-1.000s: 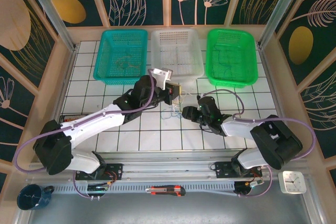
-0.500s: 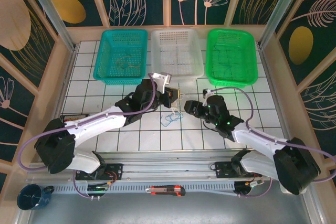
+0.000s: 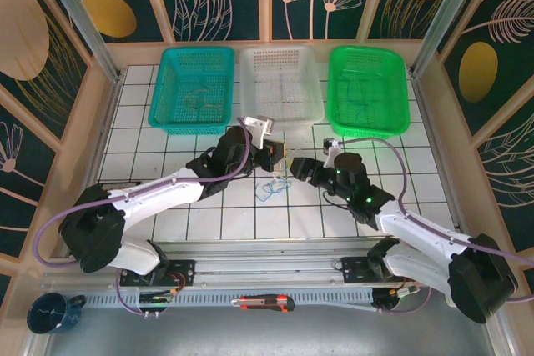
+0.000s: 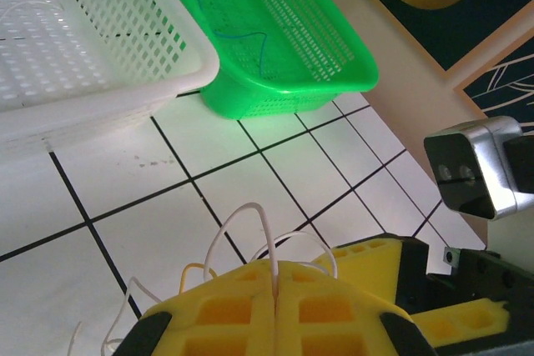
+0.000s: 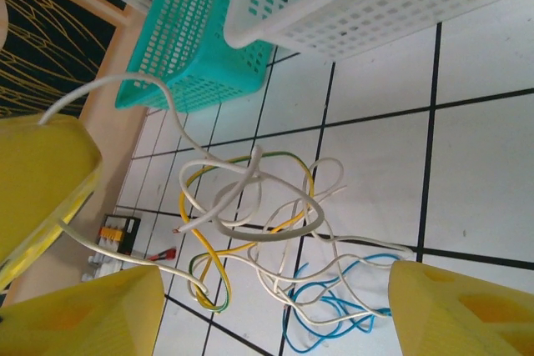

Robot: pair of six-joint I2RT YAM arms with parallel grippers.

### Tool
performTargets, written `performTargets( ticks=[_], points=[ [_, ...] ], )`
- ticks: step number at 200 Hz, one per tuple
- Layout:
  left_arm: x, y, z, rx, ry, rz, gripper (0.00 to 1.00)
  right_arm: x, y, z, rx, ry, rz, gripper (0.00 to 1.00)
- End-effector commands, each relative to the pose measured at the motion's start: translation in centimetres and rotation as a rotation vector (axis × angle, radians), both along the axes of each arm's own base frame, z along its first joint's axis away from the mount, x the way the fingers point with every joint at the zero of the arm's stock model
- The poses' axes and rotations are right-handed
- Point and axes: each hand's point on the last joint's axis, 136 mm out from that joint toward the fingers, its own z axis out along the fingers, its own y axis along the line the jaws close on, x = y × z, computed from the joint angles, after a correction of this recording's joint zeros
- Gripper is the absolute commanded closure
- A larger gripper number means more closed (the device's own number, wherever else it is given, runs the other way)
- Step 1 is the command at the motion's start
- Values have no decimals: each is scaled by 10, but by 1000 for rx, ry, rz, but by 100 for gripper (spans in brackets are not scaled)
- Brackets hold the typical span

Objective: Untangle the cables

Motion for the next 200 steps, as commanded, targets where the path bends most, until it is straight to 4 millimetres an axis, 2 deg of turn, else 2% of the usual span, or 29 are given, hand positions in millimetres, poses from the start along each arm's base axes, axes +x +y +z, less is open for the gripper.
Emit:
performTargets(
  ticks=[1,42,63,75,98,134,160,200],
  points=[
    [3,-8,16,-51,-23,-7,100,8,10,11,25,-18,-5,28],
    [1,-11,23,-80,-18,-18,100,30,19,-21,21,29,-66,31],
    [-1,-11,26,-100,-14,-21,100,40,16,-50,-2,78,-137,38],
    [-3,-10,30,-116,-15,-22,100,41,12,-69,-18,112,-168,42],
    [-5,-7,43,-145,-31,-21,100,36,6,-91,-23,160,-190,46],
    [-8,-4,62,-186,-65,-29,100,29,-3,-104,-48,184,-214,47],
    [-5,0,60,-176,-68,-15,100,24,-8,-104,-70,182,-211,47],
    [-3,8,53,-163,-71,14,100,20,-26,-105,-138,177,-242,47]
  ],
)
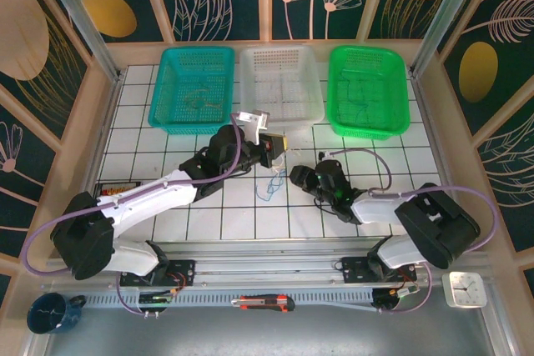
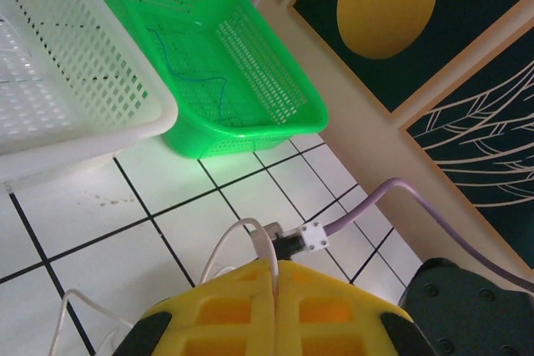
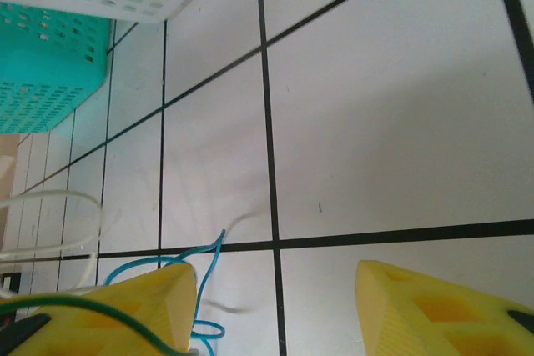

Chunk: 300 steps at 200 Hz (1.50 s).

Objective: Untangle the cables

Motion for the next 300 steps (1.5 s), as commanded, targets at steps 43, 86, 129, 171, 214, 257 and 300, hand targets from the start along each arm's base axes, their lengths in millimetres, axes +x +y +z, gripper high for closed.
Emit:
performTargets(
  ticks=[43,86,129,171,214,257,300],
  points=[
    [5,14,-4,7,-23,54,100,-4,-20,27,-64,-85,3,82],
    [4,19,-28,41,6,66,100,2,-19,76,-94,-190,50,100],
    [4,31,-59,102,34,111,100,17,-37,123,-83,-270,32,100],
    [0,41,-102,172,85,127,100,30,-63,178,-42,-363,-9,100],
    [-7,43,-152,235,154,106,100,28,-54,238,-13,-470,55,100],
    [-14,42,-187,270,204,78,100,24,-44,296,40,-575,107,100],
    [-17,40,-185,249,208,60,100,22,-40,316,64,-611,133,100]
  ],
)
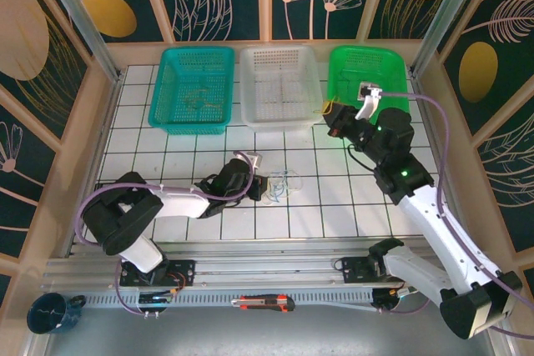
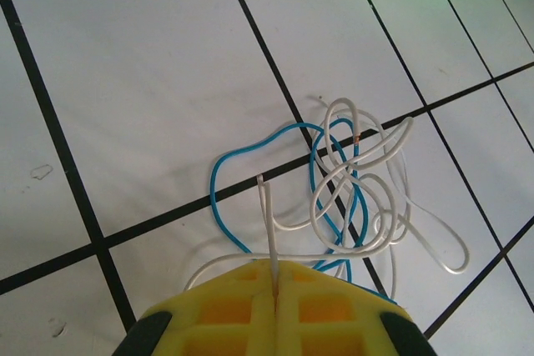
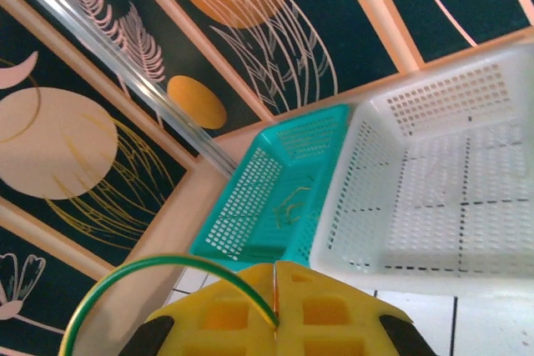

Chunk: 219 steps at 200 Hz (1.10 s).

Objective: Untangle the cables

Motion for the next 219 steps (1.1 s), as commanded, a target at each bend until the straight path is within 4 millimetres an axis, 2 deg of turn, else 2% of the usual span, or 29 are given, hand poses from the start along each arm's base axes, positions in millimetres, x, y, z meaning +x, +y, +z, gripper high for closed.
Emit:
performTargets(
  ticks=[1,21,65,78,97,122,140,181,219],
  points=[
    [3,-7,14,-64,-26,-14,100,-3,3,12,-7,-33,32,100],
    [5,-11,29,-93,-47,-23,100,-3,3,9,-9,-27,30,100],
    [9,-17,72,-142,-107,-37,33,0,4,-2,-5,-8,28,100],
    [10,-18,86,-157,-126,-39,21,0,4,-6,-5,-2,26,100],
    [9,-19,103,-183,-145,-47,9,2,4,-12,-2,7,26,100],
    [5,-23,126,-248,-153,-60,4,4,5,-17,4,18,26,100],
    [-1,-27,150,-346,-169,-83,2,5,7,-21,11,27,33,100],
    [-16,-35,210,-613,-204,-149,1,6,10,-26,43,40,40,100],
    [-24,-37,247,-791,-231,-190,2,4,14,-22,103,41,64,100]
  ],
)
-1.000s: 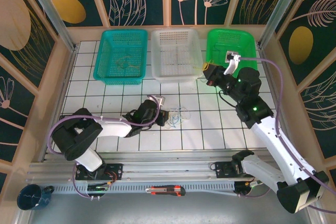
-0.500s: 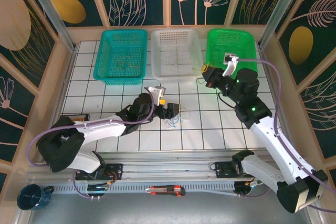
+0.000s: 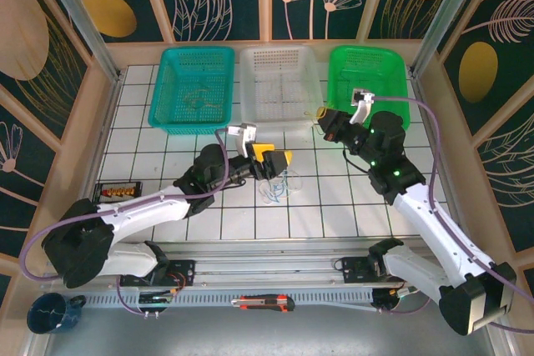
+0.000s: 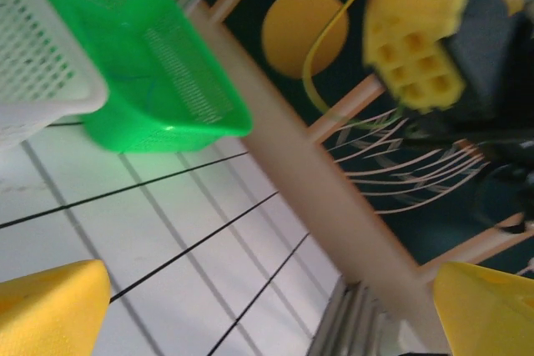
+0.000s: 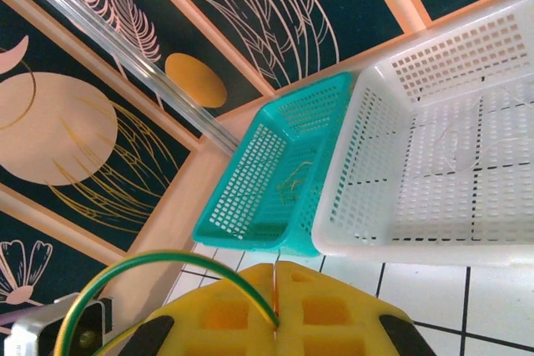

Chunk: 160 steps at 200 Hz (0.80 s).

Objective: Untangle the cables

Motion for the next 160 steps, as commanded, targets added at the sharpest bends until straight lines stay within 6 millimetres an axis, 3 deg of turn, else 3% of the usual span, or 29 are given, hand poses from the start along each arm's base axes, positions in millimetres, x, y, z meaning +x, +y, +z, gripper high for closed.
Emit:
performTargets(
  ticks=[1,55,160],
  points=[
    [-11,0,42,-188,-39,-60,1,0,4,11,71,-26,24,100],
    [-10,-9,59,-323,-27,-116,7,-4,12,19,180,-22,72,100],
    [6,-21,73,-399,-36,-119,21,-16,46,31,241,-26,158,100]
  ],
)
